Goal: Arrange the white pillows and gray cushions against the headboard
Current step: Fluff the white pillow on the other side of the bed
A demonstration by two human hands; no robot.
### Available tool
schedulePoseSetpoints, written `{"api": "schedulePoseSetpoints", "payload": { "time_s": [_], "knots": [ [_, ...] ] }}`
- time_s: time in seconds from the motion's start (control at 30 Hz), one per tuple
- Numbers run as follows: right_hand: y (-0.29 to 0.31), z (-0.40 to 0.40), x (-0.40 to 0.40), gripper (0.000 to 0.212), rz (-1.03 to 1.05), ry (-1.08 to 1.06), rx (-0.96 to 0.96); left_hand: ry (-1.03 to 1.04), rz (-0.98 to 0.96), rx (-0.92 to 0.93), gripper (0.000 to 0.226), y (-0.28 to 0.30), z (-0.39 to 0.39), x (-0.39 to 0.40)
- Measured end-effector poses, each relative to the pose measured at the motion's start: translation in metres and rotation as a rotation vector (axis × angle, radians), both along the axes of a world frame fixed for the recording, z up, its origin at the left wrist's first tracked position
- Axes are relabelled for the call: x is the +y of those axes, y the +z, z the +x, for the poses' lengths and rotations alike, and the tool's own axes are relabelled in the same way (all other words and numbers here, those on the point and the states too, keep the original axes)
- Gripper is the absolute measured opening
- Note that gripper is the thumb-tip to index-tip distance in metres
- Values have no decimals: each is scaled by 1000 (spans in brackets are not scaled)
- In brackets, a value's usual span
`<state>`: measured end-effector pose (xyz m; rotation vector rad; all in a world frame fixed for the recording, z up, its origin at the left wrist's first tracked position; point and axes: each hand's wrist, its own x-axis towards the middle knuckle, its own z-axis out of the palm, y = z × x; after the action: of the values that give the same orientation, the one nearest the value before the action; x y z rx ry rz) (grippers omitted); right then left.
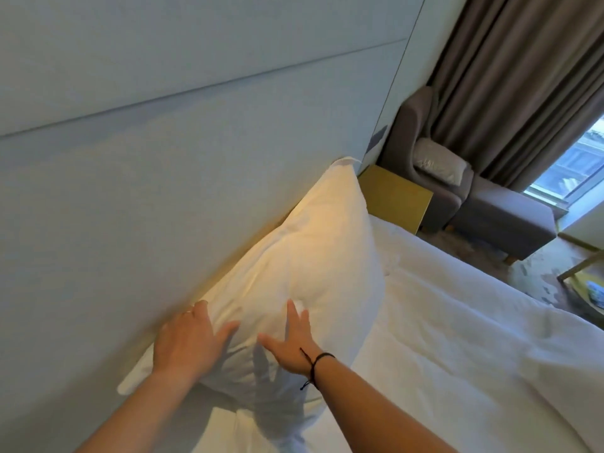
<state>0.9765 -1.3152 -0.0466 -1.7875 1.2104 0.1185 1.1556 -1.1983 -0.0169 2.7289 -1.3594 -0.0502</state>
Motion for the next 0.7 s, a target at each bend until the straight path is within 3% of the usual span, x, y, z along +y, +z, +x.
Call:
{"api": "schedulePoseSetpoints", "payload": {
  "time_s": [0.13,0.27,0.37,0.47,0.7],
  "knots": [
    [1,-8,9,106,37,-60,-50,-38,25,21,79,5,12,-2],
    [25,-10,-4,96,14,-33,-66,-22,52,149,54,13,20,5],
    [33,-13,-3,94,22,-21,-61,-73,13,89,36,30,27,7],
    [37,-14,8,94,16,1,-71,-75,-13,25,31,55,39,10],
    [43,-71,14,89,38,17,-3,-29,99,-123,10,89,13,11]
  ]
}}
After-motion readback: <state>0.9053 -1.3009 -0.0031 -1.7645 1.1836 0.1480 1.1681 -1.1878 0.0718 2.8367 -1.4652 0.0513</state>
